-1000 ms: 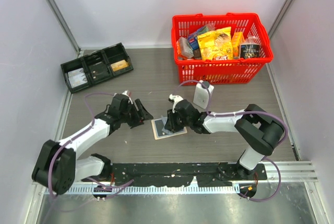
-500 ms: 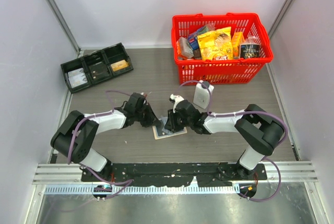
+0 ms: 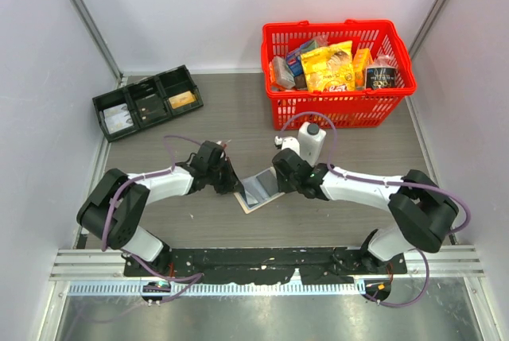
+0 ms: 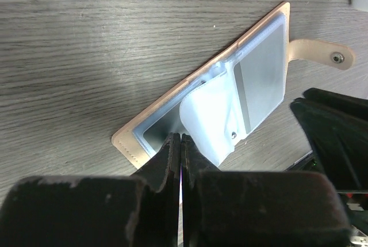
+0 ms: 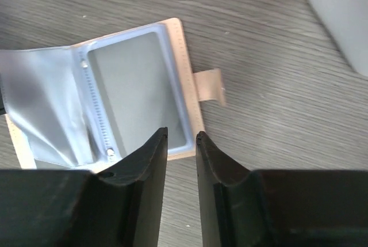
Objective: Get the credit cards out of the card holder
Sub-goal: Remove the credit card from the card holder.
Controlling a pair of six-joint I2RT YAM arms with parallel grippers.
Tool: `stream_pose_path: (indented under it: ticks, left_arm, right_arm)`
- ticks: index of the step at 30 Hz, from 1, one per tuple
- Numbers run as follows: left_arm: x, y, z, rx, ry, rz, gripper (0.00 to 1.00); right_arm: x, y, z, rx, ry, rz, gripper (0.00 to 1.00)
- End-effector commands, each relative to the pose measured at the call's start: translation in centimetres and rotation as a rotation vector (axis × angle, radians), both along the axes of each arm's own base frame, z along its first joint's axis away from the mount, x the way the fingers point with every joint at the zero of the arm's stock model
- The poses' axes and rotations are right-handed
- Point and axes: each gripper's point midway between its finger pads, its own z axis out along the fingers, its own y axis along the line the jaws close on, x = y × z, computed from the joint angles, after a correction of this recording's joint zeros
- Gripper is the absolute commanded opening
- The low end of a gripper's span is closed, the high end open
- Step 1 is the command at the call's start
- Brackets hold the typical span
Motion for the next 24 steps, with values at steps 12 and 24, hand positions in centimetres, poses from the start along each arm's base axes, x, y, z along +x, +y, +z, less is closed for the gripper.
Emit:
stream_pose_path:
  ticks: [12, 24]
  left_arm:
    - [0.4, -3.2, 2.6, 0.015, -0.057, -0.092, 0.04]
    - [2.9, -9.8, 2.3, 0.0, -0.068, -0.181, 0.09]
  right_arm:
    - [0.2, 3.3, 6.3, 0.166, -0.147, 0.119, 0.63]
    - [0.2, 0.7, 10.2, 0.241, -0.308, 0.056, 0.62]
